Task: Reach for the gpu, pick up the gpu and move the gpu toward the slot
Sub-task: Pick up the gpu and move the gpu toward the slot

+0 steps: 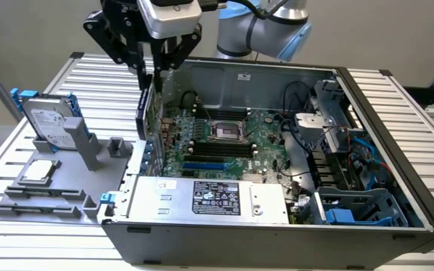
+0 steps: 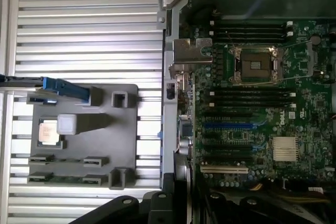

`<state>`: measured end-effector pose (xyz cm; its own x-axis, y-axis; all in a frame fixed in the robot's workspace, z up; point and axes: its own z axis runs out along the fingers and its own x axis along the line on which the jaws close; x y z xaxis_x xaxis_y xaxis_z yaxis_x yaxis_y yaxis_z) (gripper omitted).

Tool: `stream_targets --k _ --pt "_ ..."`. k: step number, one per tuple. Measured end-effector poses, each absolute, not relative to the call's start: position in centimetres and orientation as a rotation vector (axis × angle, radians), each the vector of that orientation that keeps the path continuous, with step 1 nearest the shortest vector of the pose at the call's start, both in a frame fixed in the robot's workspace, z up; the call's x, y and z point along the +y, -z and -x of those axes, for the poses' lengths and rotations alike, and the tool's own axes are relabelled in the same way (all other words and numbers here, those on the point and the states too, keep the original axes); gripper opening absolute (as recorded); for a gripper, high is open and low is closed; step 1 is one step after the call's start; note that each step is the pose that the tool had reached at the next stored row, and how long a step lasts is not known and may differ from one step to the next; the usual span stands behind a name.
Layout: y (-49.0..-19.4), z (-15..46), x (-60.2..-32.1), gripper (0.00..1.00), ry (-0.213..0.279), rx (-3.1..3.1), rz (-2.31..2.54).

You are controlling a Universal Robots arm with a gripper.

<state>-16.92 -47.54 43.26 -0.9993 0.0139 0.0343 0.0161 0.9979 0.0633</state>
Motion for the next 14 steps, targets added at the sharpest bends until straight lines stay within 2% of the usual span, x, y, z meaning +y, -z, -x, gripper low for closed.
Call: stream_targets --k 14 --pt "-43.2 10.6 -47.5 0.26 0.105 -3.105 0.023"
